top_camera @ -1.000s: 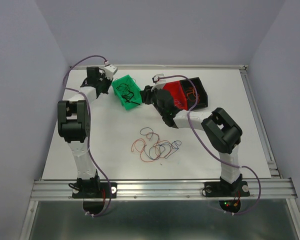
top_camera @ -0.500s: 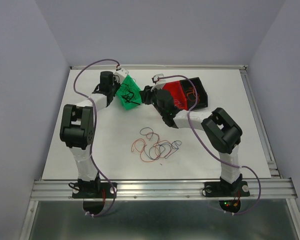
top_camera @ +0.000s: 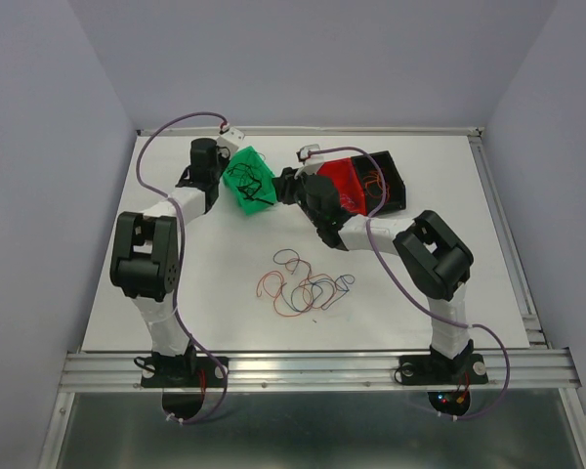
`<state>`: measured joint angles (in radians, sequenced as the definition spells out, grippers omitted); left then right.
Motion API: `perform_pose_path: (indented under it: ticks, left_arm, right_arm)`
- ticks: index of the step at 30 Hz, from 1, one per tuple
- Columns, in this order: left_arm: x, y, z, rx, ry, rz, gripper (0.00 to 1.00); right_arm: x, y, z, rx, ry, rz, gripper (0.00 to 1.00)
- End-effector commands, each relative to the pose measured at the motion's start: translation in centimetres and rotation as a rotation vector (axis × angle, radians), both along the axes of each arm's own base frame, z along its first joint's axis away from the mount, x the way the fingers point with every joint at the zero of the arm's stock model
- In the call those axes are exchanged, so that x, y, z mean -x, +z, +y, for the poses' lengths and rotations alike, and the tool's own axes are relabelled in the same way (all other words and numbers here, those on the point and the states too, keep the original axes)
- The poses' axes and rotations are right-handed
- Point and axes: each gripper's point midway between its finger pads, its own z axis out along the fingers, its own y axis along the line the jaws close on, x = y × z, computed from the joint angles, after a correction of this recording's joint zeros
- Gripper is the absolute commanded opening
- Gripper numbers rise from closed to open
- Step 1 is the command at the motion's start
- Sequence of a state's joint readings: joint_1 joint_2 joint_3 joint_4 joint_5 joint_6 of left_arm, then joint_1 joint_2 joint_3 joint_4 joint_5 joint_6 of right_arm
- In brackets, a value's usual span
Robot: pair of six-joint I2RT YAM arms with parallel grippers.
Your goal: Untangle the cables
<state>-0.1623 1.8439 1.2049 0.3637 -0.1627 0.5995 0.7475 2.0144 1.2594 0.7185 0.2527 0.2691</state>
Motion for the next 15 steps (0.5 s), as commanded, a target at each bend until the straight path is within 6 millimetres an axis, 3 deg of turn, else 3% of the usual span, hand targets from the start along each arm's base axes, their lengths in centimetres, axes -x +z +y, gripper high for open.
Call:
perform_pose_path:
  ticks: [1,9,12,15]
  left_arm:
    - [0.3,5.0,-1.1,0.014,-0.031,-0.128,0.0]
    - [1.0,3.5,-5.4,0.077,-0.187,-0.036,0.0]
    - [1.1,1.3,-6.4,0.081,-0.203,0.04,0.0]
    - [0.7,0.3,-7.8,0.109,-0.25,0.094,0.0]
  right_arm:
    - [0.0,2.4,0.5,-0.061,0.007,-0.058,0.43]
    - [-0.1,2.3,0.2,-0.067,0.004,-0.049,0.43]
    - [-0.1,2.2,0.0,-0.066,0.001,-0.048,0.43]
    - [-0.2,2.3,-0.2,-0.067,-0.004,-0.048,0.43]
